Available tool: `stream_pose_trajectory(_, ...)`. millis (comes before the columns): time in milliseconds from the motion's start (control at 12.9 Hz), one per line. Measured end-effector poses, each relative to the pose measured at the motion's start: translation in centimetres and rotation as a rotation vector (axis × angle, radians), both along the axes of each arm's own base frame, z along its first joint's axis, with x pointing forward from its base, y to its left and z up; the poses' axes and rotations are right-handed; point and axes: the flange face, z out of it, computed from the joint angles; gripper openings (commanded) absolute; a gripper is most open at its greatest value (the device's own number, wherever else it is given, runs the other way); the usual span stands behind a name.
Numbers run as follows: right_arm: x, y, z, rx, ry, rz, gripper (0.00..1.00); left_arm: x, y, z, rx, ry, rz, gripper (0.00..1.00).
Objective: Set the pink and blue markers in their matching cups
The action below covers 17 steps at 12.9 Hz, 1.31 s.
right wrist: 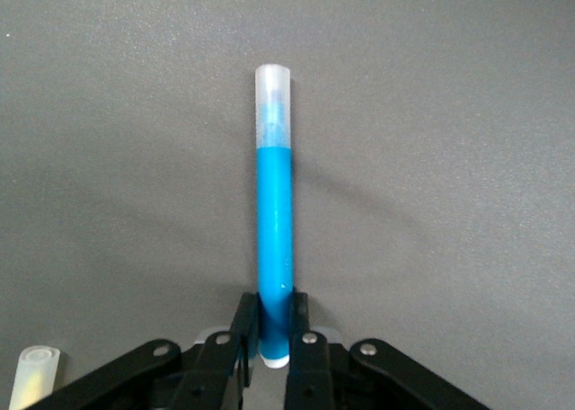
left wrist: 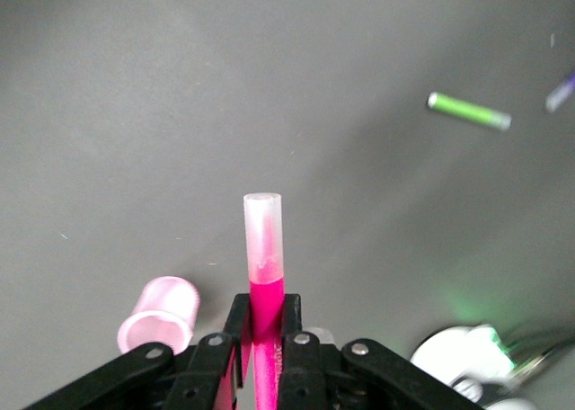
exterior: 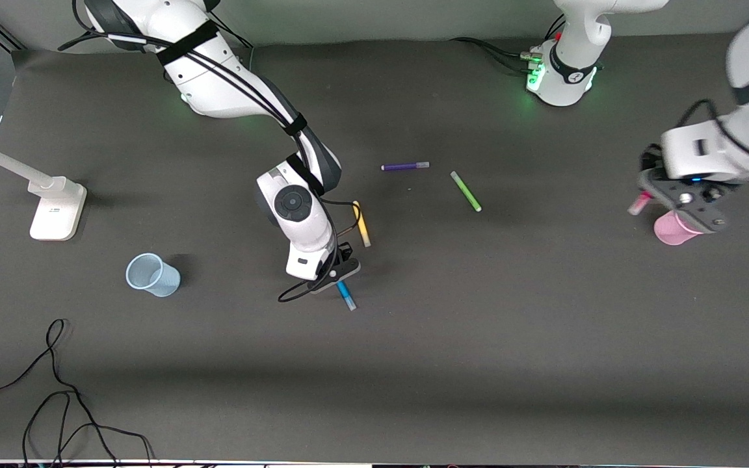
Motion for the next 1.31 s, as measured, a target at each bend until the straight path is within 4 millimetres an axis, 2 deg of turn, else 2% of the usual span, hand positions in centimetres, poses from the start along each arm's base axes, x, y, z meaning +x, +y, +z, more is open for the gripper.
stream_pose_trajectory(232,0.1,-0.1,0.1,0.001,-0.002,-0.002,0.00,-0.1,7.2,-1.0,-0.105,-0.028,-0.134,0.00)
stream_pose_trajectory(387,0.6,-0.1,0.6,-0.004,0.003,-0.006,0.00,-0.9,12.4,-3.7,-0.214,-0.062,-0.205,0.00)
stream_pose_trajectory(464,0.9,-0.1,1.7,-0.016,0.020,-0.009,0.00,-1.5,14.9,-5.7,-0.274,-0.077,-0.231,0.00)
stream_pose_trajectory(541,1.4,0.0,3.6,-0.032,0.043,-0.014,0.00,-2.2,17.1,-7.7,-0.326,-0.093,-0.259,0.00)
stream_pose_trajectory(696,2.1,-0.2,9.6,-0.052,0.077,-0.025,0.00,-3.3,20.6,-11.8,-0.416,-0.125,-0.307,0.00)
stream_pose_trajectory(928,2.4,-2.3,18.7,-0.062,0.094,-0.056,0.00,-4.9,23.9,-15.8,-0.526,-0.164,-0.367,0.00)
stream_pose_trajectory(1160,2.8,-6.3,25.1,-0.062,0.093,-0.113,0.00,-5.9,26.3,-17.9,-0.572,-0.222,-0.438,0.00)
stream_pose_trajectory(1315,3.1,-10.7,28.7,-0.081,0.107,-0.148,0.00,-6.2,27.4,-19.6,-0.610,-0.266,-0.480,0.00)
